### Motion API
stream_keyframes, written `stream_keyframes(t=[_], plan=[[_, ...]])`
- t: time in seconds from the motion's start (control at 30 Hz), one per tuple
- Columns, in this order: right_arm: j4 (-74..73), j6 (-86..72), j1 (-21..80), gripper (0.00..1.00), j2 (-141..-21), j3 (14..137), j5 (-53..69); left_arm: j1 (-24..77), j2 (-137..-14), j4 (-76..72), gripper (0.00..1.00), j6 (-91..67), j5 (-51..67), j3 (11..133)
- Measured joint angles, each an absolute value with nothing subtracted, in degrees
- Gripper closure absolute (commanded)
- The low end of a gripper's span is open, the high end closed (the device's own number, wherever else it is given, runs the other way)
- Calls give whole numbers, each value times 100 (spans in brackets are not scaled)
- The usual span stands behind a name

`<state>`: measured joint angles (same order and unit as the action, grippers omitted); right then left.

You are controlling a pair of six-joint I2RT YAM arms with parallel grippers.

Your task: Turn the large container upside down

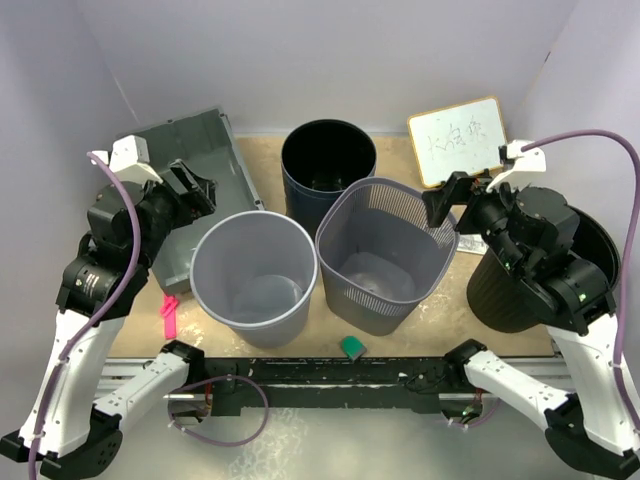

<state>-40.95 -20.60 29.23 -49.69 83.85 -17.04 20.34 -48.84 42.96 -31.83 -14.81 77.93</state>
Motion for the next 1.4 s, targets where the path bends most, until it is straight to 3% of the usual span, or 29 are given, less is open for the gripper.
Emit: stream_keyframes(t=[0.6,0.93,1.07,1.2,1.4], plan=[[-4178,-2102,2923,0,-4744,8246,-1903,2034,-4624,4237,19,-3166,-1455,7791],[-5911,-2709,2923,1,-5481,9212,-3500,2034,-4901,4128,18,-3188,-248,7878],[-6578,-3111,2923,13,-5658,9231,-4086,2034,-4993,4156,18,-3170,-169,7931],[-7157,-3618,2923,18,-5706,9231,-4545,2034,-4980,4237,18,-3133,-176,7931],[-7454,-3955,2906,14,-5743,9249,-4840,2034,-4890,4254,18,-3124,-165,7907]])
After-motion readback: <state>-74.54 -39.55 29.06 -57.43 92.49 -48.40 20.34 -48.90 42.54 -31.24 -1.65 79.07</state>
